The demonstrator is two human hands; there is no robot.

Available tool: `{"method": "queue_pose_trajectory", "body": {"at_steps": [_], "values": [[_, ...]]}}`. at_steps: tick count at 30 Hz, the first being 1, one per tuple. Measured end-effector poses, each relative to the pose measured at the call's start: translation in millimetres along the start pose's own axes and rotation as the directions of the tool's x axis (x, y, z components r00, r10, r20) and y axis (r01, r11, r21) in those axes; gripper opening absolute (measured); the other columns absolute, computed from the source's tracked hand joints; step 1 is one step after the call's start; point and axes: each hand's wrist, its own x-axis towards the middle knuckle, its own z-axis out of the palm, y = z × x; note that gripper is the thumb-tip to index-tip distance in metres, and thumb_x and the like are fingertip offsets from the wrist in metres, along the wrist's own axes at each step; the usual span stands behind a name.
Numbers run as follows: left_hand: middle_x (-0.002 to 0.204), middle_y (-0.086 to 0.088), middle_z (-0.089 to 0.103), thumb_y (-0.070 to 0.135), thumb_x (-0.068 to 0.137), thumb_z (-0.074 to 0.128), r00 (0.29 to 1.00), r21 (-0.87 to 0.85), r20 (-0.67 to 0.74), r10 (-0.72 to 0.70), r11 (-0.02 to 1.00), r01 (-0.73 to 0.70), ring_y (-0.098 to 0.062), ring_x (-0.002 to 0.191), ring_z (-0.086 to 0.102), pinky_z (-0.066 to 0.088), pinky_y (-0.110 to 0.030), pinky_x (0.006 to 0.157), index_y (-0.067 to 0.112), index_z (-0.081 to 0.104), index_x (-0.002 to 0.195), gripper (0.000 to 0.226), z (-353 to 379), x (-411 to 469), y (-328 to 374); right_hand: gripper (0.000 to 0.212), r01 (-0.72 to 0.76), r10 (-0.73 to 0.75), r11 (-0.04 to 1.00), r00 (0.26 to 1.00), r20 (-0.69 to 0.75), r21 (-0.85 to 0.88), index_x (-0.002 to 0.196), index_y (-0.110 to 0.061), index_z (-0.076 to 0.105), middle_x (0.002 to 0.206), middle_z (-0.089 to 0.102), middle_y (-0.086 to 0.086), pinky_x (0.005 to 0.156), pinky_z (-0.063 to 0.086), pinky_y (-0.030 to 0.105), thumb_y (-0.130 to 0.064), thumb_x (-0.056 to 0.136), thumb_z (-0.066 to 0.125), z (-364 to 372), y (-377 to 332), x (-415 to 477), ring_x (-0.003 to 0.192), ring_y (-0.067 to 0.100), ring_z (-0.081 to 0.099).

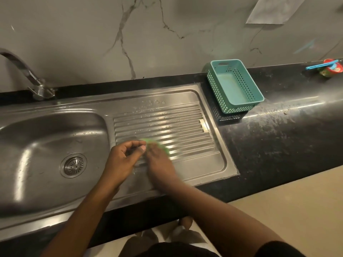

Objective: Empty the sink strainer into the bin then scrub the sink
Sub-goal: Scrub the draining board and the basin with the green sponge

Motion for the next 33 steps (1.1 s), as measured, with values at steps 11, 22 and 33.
{"method": "queue_pose_trajectory", "body": {"at_steps": [11,22,33], "values": [[0.109,0.002,0.082,0.016,0.098,0.072,0.996,-0.004,-0.076,0.043,0.999,-0.043,-0.015,0.109,0.076,0.058,-0.054,0.103,0.021,0.08,0.111,0.017,-31,1,1,0.066,0.293,-0.282,0.947,0.955,0.094,-0.135,0.164,-0.012,0.028,0.173,0.023,0.013,0.13,0.007,0.041,-0.016,0.101,0.049,24,-15,-14,0.161,0.03,0.017],[0.113,0.013,0.081,0.039,0.09,0.073,0.999,0.0,0.001,0.045,0.999,-0.045,-0.004,0.109,0.075,0.06,-0.046,0.1,0.04,0.08,0.109,0.02,-50,-4,-12,0.072,-0.379,0.375,0.923,0.925,-0.063,-0.071,0.168,-0.015,0.007,0.176,0.001,0.012,0.132,0.005,0.047,-0.02,0.108,0.045,-48,107,-48,0.163,0.029,-0.002],[0.112,0.015,0.081,0.024,0.098,0.073,0.999,-0.006,0.006,0.038,0.999,-0.038,0.0,0.108,0.074,0.059,-0.043,0.102,0.033,0.08,0.11,0.016,-53,-9,-16,0.076,0.064,-0.063,0.998,0.964,0.259,0.007,0.167,-0.01,0.014,0.175,0.002,0.014,0.131,-0.006,0.05,-0.027,0.102,0.051,62,-128,-49,0.162,0.033,-0.008]]}}
